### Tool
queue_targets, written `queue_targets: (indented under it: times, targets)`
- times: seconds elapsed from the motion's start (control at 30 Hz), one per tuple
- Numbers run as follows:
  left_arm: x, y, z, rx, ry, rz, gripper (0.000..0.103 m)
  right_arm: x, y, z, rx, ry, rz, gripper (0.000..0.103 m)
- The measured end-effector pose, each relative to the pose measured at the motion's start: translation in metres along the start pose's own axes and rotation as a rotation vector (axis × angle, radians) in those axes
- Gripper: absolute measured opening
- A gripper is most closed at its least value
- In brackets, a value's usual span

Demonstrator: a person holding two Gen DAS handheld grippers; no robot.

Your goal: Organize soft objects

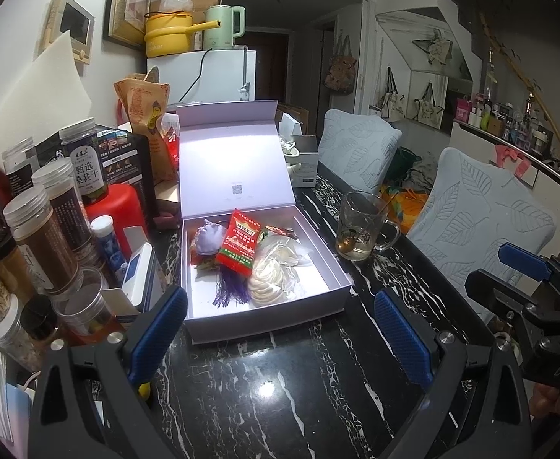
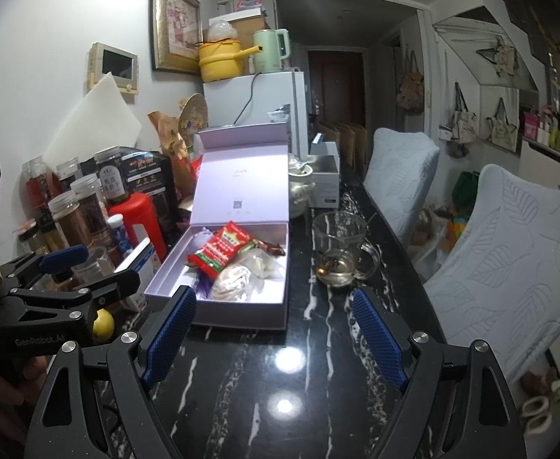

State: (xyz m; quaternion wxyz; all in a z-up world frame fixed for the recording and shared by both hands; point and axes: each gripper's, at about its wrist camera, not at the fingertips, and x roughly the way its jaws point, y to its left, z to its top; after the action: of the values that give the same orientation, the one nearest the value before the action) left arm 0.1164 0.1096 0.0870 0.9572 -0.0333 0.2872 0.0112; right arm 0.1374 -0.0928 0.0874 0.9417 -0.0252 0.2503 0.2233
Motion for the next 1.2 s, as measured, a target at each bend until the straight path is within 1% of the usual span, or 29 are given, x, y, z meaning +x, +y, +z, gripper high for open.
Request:
queue_targets:
  times: [0.17, 0.77, 1.2]
  targets:
    - [0.0033, -0.0023, 0.0001, 0.007, 0.015, -0.005, 0.1, -0.0009, -0.0012, 0.0003, -0.001, 0.001, -0.005, 0.085]
    - [0.0054, -0.0057, 0.0038, 0.02, 0.011, 0.012, 0.1, 0.0025, -0.0033, 0.0029, -0.007, 0.014, -0.031, 0.085]
    - [0.0102, -0.0093, 0.0025, 0.035, 0.032, 0.009, 0.1, 0.0067, -0.0053, 0.0009, -0.006, 0.027, -0.043, 0.085]
